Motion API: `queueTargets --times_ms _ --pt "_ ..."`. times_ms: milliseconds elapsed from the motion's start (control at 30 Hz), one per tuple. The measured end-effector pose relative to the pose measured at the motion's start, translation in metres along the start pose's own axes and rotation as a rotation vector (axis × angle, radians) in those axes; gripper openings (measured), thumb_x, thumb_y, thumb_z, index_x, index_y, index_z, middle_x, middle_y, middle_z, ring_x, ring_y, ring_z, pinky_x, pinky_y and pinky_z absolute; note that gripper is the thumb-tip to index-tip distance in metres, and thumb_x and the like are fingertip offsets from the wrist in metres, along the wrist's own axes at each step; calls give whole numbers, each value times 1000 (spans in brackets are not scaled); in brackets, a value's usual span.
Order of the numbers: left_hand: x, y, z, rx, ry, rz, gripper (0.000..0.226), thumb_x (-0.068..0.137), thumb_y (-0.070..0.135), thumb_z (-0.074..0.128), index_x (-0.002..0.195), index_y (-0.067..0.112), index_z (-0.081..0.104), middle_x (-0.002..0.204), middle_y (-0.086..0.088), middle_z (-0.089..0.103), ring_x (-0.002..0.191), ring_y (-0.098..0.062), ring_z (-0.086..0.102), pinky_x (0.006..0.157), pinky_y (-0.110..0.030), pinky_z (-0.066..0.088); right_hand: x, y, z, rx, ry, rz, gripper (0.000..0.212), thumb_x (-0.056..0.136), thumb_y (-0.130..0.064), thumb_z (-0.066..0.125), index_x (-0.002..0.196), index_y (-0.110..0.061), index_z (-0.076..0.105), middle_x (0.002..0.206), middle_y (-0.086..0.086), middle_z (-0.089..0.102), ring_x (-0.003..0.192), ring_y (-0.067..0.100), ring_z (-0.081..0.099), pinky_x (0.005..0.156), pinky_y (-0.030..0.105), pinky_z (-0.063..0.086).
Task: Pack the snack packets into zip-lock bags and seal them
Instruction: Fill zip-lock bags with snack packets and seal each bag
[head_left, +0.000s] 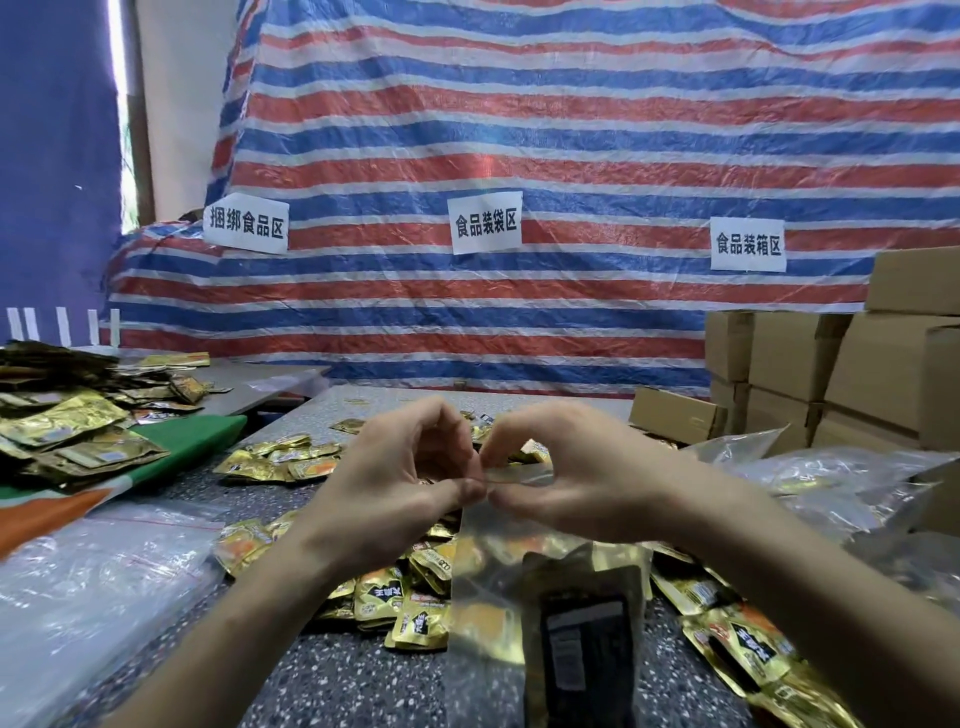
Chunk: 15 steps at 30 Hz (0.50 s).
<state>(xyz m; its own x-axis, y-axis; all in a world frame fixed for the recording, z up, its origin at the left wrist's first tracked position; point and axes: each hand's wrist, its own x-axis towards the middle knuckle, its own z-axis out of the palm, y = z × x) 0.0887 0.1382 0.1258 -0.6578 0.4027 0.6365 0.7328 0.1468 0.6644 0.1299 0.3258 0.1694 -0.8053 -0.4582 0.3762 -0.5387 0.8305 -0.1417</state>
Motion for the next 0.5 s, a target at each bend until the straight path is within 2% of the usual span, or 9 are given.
queueTargets --times_ms 133,333,500 --pt "-3 -1 -4 19 2 14 29 75 -12 77 86 8 59 83 -9 72 79 -21 71 76 -34 60 5 1 2 70 -14 8 7 88 -28 74 92 -23 76 88 -8 73 80 4 66 75 28 54" --pt "-6 0 -6 47 15 34 31 75 -10 78 86 13 60 84 -5 71 81 -21 71 77 -39 60 4 -3 6 70 3 10 4 90 -25 70 88 -28 72 87 -10 70 84 10 65 79 43 56" --pt "-8 3 -1 109 10 76 28 76 -6 75 87 16 61 82 -2 70 76 -20 69 69 -37 59 6 -6 4 69 -19 7 8 88 -20 69 86 -27 72 86 -9 72 82 10 65 79 42 56"
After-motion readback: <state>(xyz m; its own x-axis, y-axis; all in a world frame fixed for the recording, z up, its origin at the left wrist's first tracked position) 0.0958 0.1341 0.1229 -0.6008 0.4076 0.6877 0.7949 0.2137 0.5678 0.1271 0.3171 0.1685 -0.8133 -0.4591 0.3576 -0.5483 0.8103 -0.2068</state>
